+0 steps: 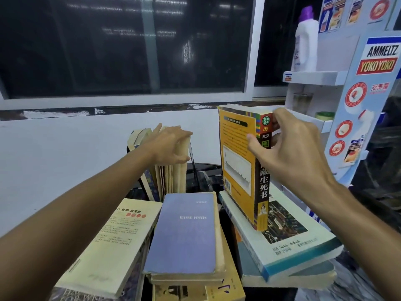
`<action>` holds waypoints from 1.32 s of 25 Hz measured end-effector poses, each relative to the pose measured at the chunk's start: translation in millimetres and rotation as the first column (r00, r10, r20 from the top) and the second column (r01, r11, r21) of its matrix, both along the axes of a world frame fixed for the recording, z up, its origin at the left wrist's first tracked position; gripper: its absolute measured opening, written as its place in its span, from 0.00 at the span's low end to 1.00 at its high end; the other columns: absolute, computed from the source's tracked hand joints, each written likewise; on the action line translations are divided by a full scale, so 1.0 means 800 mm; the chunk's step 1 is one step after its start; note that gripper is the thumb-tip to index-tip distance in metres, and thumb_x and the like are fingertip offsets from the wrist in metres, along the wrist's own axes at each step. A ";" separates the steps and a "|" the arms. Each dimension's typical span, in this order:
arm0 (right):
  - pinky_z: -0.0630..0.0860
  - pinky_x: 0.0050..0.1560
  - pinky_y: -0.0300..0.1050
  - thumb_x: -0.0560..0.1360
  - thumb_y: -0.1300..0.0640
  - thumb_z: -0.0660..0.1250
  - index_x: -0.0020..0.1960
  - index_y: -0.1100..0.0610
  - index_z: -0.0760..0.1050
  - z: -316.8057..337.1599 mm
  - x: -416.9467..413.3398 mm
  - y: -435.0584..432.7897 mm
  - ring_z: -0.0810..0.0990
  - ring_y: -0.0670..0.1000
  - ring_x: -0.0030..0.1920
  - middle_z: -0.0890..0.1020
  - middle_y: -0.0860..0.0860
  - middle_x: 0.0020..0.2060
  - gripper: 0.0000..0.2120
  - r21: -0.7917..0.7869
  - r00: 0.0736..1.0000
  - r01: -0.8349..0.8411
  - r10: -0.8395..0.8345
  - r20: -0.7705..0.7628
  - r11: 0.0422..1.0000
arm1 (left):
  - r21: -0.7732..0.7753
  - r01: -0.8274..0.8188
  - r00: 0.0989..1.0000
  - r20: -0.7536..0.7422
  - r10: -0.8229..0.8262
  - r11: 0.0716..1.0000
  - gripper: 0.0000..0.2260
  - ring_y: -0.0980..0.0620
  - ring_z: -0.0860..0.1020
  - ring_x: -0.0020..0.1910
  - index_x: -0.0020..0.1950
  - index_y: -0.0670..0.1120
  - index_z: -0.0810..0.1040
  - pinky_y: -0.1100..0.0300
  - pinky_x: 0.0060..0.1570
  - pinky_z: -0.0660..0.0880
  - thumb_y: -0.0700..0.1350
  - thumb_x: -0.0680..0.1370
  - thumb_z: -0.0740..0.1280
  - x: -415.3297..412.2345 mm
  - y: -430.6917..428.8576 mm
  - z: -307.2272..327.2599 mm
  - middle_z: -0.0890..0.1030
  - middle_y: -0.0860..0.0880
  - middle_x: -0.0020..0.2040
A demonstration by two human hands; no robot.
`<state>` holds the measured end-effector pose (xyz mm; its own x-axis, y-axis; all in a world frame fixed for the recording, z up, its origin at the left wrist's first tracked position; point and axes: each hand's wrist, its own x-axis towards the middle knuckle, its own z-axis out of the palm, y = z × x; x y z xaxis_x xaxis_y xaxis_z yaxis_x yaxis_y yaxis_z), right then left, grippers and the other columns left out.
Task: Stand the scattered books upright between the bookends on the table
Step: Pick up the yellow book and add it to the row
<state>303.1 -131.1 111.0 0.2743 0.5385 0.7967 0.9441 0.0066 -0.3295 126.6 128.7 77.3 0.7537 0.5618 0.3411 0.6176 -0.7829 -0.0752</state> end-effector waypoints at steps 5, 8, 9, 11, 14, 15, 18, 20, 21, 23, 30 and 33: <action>0.76 0.38 0.41 0.76 0.49 0.73 0.52 0.57 0.76 0.007 -0.008 0.006 0.77 0.46 0.36 0.78 0.45 0.41 0.13 -0.014 1.000 -0.016 0.016 0.000 1.000 | 0.018 0.018 1.000 -0.022 -0.018 1.000 0.34 0.50 0.58 0.80 0.79 0.56 0.62 0.34 0.77 0.41 0.64 0.75 0.67 -0.013 0.007 -0.002 0.67 0.52 0.78; 0.77 0.40 0.48 0.75 0.49 0.73 0.49 0.58 0.76 0.017 -0.019 0.011 0.79 0.49 0.36 0.82 0.48 0.40 0.13 0.004 1.000 -0.021 0.021 0.003 1.000 | 0.030 0.019 1.000 -0.023 -0.018 0.999 0.33 0.50 0.62 0.78 0.79 0.55 0.63 0.33 0.77 0.45 0.62 0.76 0.67 -0.027 0.005 0.002 0.69 0.53 0.76; 0.78 0.40 0.49 0.75 0.49 0.73 0.49 0.58 0.77 0.021 -0.024 0.013 0.79 0.50 0.37 0.83 0.49 0.41 0.12 0.012 0.999 -0.033 0.033 -0.001 0.999 | 0.029 0.015 1.000 -0.020 -0.015 0.999 0.32 0.50 0.62 0.78 0.79 0.55 0.63 0.34 0.77 0.46 0.62 0.77 0.67 -0.032 0.005 0.002 0.69 0.53 0.76; 0.78 0.39 0.47 0.75 0.49 0.73 0.49 0.57 0.77 0.027 -0.037 0.021 0.80 0.49 0.36 0.84 0.49 0.42 0.12 0.018 0.997 -0.070 0.070 -0.021 0.997 | 0.028 0.001 1.000 -0.014 -0.001 1.000 0.32 0.49 0.63 0.78 0.79 0.54 0.64 0.34 0.77 0.46 0.61 0.77 0.67 -0.042 0.004 0.003 0.69 0.52 0.76; 0.78 0.39 0.47 0.76 0.48 0.72 0.50 0.56 0.77 0.031 -0.055 0.040 0.80 0.47 0.37 0.84 0.49 0.42 0.12 0.015 0.996 -0.085 0.085 -0.017 0.996 | 0.012 -0.010 1.000 0.015 0.010 1.000 0.29 0.47 0.64 0.77 0.78 0.54 0.66 0.36 0.77 0.44 0.59 0.78 0.67 -0.055 0.000 0.004 0.69 0.50 0.77; 0.79 0.40 0.47 0.76 0.48 0.72 0.50 0.56 0.76 0.032 -0.061 0.049 0.80 0.47 0.37 0.84 0.49 0.42 0.13 0.009 0.996 -0.091 0.091 -0.019 0.996 | 0.004 -0.009 1.000 0.028 0.009 1.000 0.28 0.47 0.64 0.77 0.77 0.53 0.66 0.36 0.77 0.44 0.58 0.79 0.67 -0.060 0.000 0.003 0.69 0.51 0.76; 0.78 0.39 0.42 0.76 0.48 0.72 0.51 0.55 0.73 0.031 -0.077 0.078 0.80 0.48 0.40 0.83 0.49 0.45 0.13 0.002 0.994 -0.110 0.110 -0.024 0.994 | -0.017 -0.012 0.997 0.070 0.014 1.000 0.26 0.49 0.65 0.77 0.76 0.52 0.69 0.34 0.77 0.45 0.56 0.79 0.68 -0.076 0.005 0.001 0.71 0.51 0.75; 0.77 0.40 0.41 0.77 0.48 0.71 0.52 0.55 0.72 0.029 -0.087 0.097 0.80 0.48 0.43 0.82 0.49 0.47 0.13 -0.004 0.991 -0.130 0.129 -0.043 0.992 | -0.029 -0.023 0.995 0.095 0.026 0.999 0.26 0.50 0.65 0.77 0.76 0.52 0.69 0.34 0.77 0.45 0.55 0.79 0.68 -0.086 0.009 -0.001 0.71 0.51 0.75; 0.76 0.40 0.41 0.77 0.48 0.71 0.52 0.54 0.71 0.029 -0.092 0.105 0.79 0.48 0.44 0.81 0.50 0.47 0.13 -0.006 0.988 -0.142 0.141 -0.058 0.990 | -0.039 -0.025 0.994 0.109 0.030 0.999 0.26 0.49 0.65 0.77 0.76 0.51 0.69 0.35 0.76 0.45 0.54 0.79 0.68 -0.090 0.011 -0.003 0.71 0.51 0.75; 0.71 0.37 0.33 0.77 0.49 0.71 0.52 0.54 0.70 0.026 -0.099 0.123 0.78 0.47 0.44 0.81 0.50 0.47 0.13 -0.002 0.985 -0.159 0.158 -0.071 0.987 | -0.057 -0.024 0.990 0.137 0.031 0.998 0.26 0.49 0.64 0.77 0.77 0.51 0.68 0.36 0.76 0.45 0.53 0.80 0.68 -0.097 0.014 -0.009 0.70 0.50 0.76; 0.63 0.32 0.28 0.79 0.49 0.68 0.56 0.58 0.71 0.003 -0.112 0.191 0.74 0.45 0.43 0.76 0.48 0.46 0.14 0.031 0.982 -0.171 0.173 -0.076 0.985 | -0.098 -0.003 0.975 0.219 0.024 0.995 0.28 0.48 0.68 0.75 0.77 0.51 0.67 0.39 0.75 0.61 0.50 0.79 0.71 -0.109 0.023 -0.022 0.71 0.51 0.75; 0.67 0.34 0.31 0.80 0.50 0.67 0.56 0.59 0.72 -0.017 -0.116 0.221 0.73 0.47 0.41 0.76 0.50 0.45 0.13 0.079 0.976 -0.191 0.198 -0.086 0.978 | -0.106 0.022 0.968 0.250 0.005 0.994 0.29 0.48 0.71 0.72 0.77 0.50 0.68 0.53 0.69 0.70 0.48 0.78 0.72 -0.111 0.025 -0.027 0.73 0.49 0.74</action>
<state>210.5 45.8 97.3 0.2445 0.5328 0.8102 0.8876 0.2133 -0.4082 38.1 148.4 56.0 0.6574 0.5992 0.4569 0.5993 -0.7834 0.1650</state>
